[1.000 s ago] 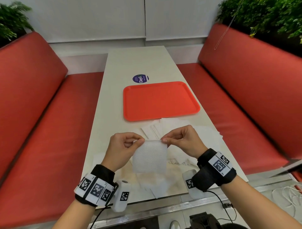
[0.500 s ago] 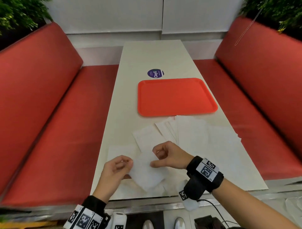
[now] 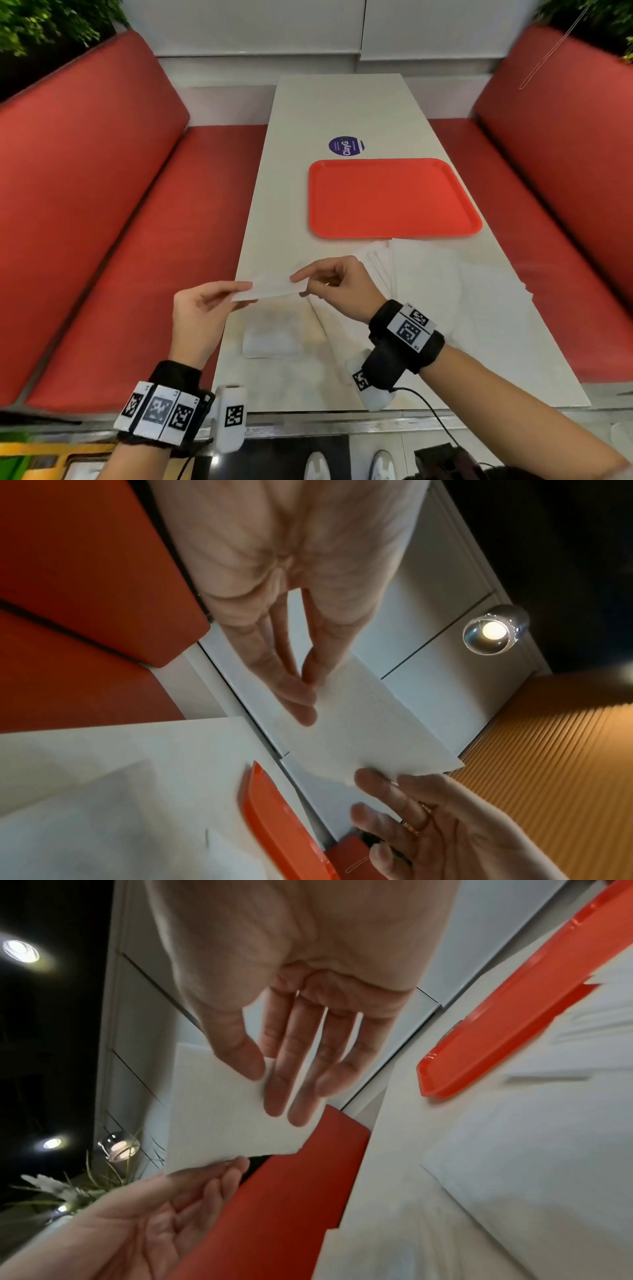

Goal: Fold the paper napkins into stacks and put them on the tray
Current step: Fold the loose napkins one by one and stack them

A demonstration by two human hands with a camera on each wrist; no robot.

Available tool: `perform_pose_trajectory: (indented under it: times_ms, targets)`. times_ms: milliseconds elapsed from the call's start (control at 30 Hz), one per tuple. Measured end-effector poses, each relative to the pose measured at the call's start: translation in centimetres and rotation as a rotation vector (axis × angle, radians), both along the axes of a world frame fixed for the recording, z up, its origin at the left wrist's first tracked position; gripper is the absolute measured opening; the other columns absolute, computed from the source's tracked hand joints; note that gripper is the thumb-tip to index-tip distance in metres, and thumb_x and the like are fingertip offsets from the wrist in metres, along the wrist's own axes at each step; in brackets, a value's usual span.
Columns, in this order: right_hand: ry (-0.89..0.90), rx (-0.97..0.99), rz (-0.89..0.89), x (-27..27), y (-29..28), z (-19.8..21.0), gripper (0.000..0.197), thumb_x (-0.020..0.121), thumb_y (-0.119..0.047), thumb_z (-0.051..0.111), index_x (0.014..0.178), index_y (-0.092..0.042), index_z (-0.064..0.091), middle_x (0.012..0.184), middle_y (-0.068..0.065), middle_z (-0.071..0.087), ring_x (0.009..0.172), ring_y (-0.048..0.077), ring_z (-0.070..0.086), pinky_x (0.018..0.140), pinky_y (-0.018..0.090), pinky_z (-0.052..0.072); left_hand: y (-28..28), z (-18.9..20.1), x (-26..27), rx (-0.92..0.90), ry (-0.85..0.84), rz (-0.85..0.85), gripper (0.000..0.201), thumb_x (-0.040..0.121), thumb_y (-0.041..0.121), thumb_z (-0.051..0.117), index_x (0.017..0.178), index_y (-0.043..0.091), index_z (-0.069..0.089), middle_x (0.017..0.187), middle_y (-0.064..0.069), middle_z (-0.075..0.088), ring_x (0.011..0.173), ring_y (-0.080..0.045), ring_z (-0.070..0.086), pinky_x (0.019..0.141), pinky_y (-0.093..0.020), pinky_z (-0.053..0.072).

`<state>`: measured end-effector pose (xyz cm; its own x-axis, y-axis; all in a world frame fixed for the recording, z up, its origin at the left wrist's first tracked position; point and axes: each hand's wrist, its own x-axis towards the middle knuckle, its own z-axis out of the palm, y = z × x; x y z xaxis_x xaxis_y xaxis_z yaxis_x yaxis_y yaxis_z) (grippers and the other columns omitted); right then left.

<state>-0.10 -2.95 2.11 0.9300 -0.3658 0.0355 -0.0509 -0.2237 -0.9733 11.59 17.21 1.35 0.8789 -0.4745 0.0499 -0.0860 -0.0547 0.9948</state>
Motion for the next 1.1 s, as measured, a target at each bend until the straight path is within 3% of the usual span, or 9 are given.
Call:
perform_pose_trajectory:
  times_ms: [100, 167, 300, 433, 600, 800, 967, 1033, 1100]
  targets:
    - [0.095, -0.003, -0.011, 0.1, 0.3, -1.1, 0.015, 0.087, -0.017, 0.065, 0.089, -0.019, 0.079, 0.086, 0.000, 0.077, 0.077, 0.013, 0.071, 0.070, 0.018, 0.049, 0.4, -0.9, 0.3, 0.058, 0.074, 0.012, 0.032, 0.087, -0.015, 0.047, 0.081, 0.000, 0.075, 0.084, -0.011, 0.076, 0.080, -0.020, 0.069, 0.073, -0.022, 0.057]
    - [0.134, -0.034, -0.031, 0.3, 0.6, -2.2, 0.015, 0.087, -0.026, 0.070, 0.088, -0.015, 0.080, 0.085, -0.004, 0.077, 0.070, 0.011, 0.067, 0.070, 0.019, 0.051, 0.5, -1.7, 0.3, 0.114, 0.098, 0.013, 0.027, 0.088, -0.010, 0.054, 0.077, 0.002, 0.076, 0.082, -0.010, 0.076, 0.079, -0.022, 0.069, 0.071, -0.022, 0.057]
    - [0.246, -0.121, 0.031, 0.7, 1.1, -4.6, 0.010, 0.080, -0.013, 0.078, 0.089, -0.016, 0.078, 0.067, -0.004, 0.068, 0.058, 0.015, 0.063, 0.064, 0.017, 0.048, 0.4, -3.0, 0.1, 0.371, -0.051, -0.015, 0.014, 0.072, 0.005, 0.083, 0.071, 0.017, 0.077, 0.072, 0.005, 0.075, 0.067, -0.011, 0.069, 0.067, -0.015, 0.053]
    - [0.339, -0.179, 0.067, 1.3, 1.6, -5.8, 0.021, 0.076, -0.013, 0.080, 0.095, -0.020, 0.076, 0.058, -0.007, 0.061, 0.055, 0.011, 0.061, 0.064, 0.017, 0.046, -0.1, -3.3, 0.4, 0.493, -0.117, -0.044, 0.018, 0.073, 0.003, 0.081, 0.075, 0.020, 0.077, 0.074, 0.005, 0.073, 0.058, -0.004, 0.063, 0.060, -0.003, 0.043]
    - [0.424, -0.267, 0.074, 2.1, 2.4, -6.8, 0.035, 0.076, -0.016, 0.079, 0.109, -0.023, 0.069, 0.070, -0.002, 0.063, 0.069, 0.013, 0.061, 0.067, 0.020, 0.044, -0.4, -4.4, 0.7, 0.632, -0.121, -0.068, 0.020, 0.075, 0.004, 0.079, 0.083, 0.023, 0.076, 0.071, -0.006, 0.070, 0.065, -0.017, 0.063, 0.061, -0.009, 0.040]
    - [0.495, -0.276, 0.092, 2.0, 2.7, -7.9, 0.043, 0.078, -0.017, 0.076, 0.118, -0.026, 0.062, 0.074, -0.003, 0.058, 0.073, 0.015, 0.059, 0.069, 0.023, 0.044, -0.5, -5.6, 0.1, 0.706, -0.132, -0.113, 0.024, 0.077, -0.002, 0.075, 0.084, 0.020, 0.072, 0.072, -0.002, 0.060, 0.058, -0.013, 0.052, 0.057, -0.003, 0.038]
    - [0.456, -0.251, 0.065, 0.2, 1.8, -6.3, 0.042, 0.082, -0.024, 0.073, 0.121, -0.029, 0.060, 0.074, -0.002, 0.059, 0.067, 0.009, 0.055, 0.064, 0.018, 0.042, -1.1, -4.7, -0.1, 0.833, -0.341, -0.157, 0.022, 0.080, 0.011, 0.075, 0.092, 0.028, 0.068, 0.099, -0.001, 0.050, 0.088, -0.017, 0.051, 0.078, -0.024, 0.039]
    - [0.459, -0.233, 0.026, -1.5, 0.4, -5.3, 0.040, 0.084, -0.027, 0.073, 0.122, -0.028, 0.060, 0.077, 0.000, 0.060, 0.061, 0.004, 0.052, 0.058, 0.014, 0.040, -2.5, -3.1, -0.6, 0.802, -0.436, -0.172, 0.018, 0.082, 0.016, 0.073, 0.096, 0.027, 0.070, 0.104, 0.001, 0.047, 0.097, -0.020, 0.047, 0.083, -0.025, 0.036]
    - [0.496, -0.212, -0.028, -3.4, -1.7, -4.5, 0.038, 0.084, -0.030, 0.073, 0.119, -0.025, 0.062, 0.084, 0.003, 0.063, 0.060, 0.004, 0.053, 0.056, 0.015, 0.040, -4.7, -1.3, -1.2, 0.720, -0.424, -0.225, 0.014, 0.084, 0.018, 0.072, 0.096, 0.026, 0.071, 0.104, 0.003, 0.050, 0.092, -0.016, 0.051, 0.077, -0.021, 0.037]
